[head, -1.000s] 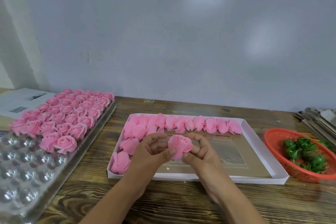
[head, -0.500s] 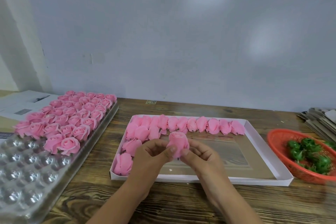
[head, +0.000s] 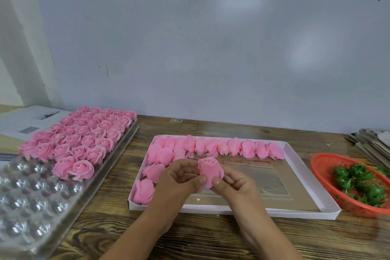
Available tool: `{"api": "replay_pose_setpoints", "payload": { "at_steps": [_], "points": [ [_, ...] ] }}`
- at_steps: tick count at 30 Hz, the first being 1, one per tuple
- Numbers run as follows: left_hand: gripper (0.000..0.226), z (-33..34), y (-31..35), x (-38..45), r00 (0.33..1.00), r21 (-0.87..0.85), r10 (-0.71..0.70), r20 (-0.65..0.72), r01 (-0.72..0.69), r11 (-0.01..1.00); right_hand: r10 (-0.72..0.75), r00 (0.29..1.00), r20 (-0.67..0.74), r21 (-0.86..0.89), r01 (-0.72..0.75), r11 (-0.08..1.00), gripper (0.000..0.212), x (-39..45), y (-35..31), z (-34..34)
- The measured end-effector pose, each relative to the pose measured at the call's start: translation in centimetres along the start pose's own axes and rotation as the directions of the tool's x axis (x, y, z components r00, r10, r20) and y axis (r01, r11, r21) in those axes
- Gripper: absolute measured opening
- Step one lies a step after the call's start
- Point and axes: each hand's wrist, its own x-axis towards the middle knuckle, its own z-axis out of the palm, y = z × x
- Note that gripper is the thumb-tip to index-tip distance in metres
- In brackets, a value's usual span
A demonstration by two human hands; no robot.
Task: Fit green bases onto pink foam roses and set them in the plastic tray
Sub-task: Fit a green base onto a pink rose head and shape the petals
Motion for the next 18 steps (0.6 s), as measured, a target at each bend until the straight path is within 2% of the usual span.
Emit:
{"api": "replay_pose_setpoints", "payload": {
  "at_steps": [5, 9, 11, 15, 18],
  "points": [
    [0.032, 0.1, -0.1, 0.0, 0.999, 0.045, 0.027, 0.038, -0.029, 0.999, -0.018, 0.997, 0.069, -0.032, 0.02, 0.999, 0.036, -0.1, 0.0, 0.2],
    [0.04, -0.1, -0.1, 0.0, 0.998, 0.123, 0.041, 0.045, -0.046, 0.991, 0.028, 0.997, 0.076, -0.01, -0.027, 1.0, 0.037, 0.0, 0.1, 0.0],
    [0.046, -0.3, 0.4, -0.1, 0.989, 0.155, 0.003, 0.149, -0.026, 0.988, 0.093, 0.988, 0.124, 0.071, -0.102, 0.992, 0.036, 0.1, 0.1, -0.3],
    [0.059, -0.2, 1.0, -0.8, 0.925, 0.14, -0.111, 0.364, 0.064, 0.988, 0.181, 0.945, 0.274, 0.217, -0.244, 0.945, 0.042, -0.3, 0.2, 0.2],
    [0.059, 0.3, 1.1, -1.1, 0.932, 0.128, -0.106, 0.347, 0.064, 0.99, 0.219, 0.931, 0.291, 0.235, -0.292, 0.927, 0.041, -0.6, 0.8, 0.8]
  ]
}}
